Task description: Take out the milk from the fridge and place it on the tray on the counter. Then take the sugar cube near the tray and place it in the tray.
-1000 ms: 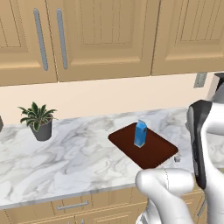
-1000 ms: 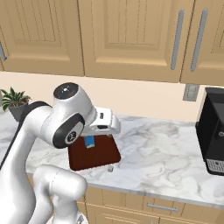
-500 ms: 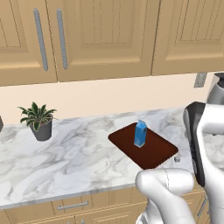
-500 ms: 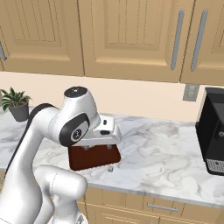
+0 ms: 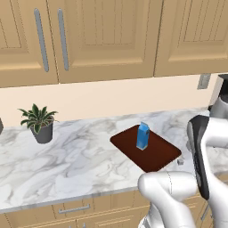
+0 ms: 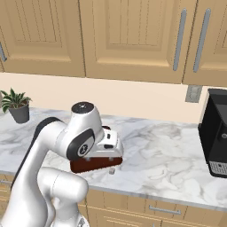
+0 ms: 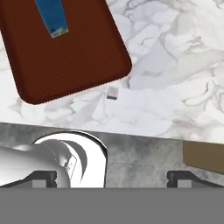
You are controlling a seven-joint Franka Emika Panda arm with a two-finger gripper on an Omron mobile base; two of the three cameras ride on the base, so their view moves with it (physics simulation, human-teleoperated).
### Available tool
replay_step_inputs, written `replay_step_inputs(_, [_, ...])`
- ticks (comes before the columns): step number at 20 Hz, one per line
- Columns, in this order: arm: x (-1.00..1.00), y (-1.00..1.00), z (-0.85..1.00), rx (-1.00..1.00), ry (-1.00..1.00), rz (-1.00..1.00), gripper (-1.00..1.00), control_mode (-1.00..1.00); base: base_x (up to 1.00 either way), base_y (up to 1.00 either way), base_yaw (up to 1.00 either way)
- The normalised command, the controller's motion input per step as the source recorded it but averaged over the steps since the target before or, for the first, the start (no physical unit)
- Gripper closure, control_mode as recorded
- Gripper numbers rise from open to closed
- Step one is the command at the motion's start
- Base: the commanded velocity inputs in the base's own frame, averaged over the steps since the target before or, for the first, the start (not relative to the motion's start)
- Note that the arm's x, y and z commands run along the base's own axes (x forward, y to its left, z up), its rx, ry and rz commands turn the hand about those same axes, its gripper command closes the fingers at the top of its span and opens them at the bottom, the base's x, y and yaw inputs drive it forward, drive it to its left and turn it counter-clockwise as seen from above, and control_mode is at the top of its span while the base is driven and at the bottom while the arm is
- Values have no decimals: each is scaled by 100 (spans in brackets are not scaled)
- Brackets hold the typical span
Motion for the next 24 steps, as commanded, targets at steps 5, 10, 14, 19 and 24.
replay_step_inputs(5, [30,0,-21,0,1,-1,-100,-100,0,0,0])
replay_step_inputs(10, [33,0,-28,0,2,0,-100,-100,0,0,0])
replay_step_inputs(14, [21,0,-35,0,6,0,-100,-100,0,0,0])
replay_step_inputs(19, [25,0,-44,0,9,0,-100,-100,0,0,0])
replay_step_inputs(24, [26,-2,-38,0,3,0,-100,-100,0,0,0])
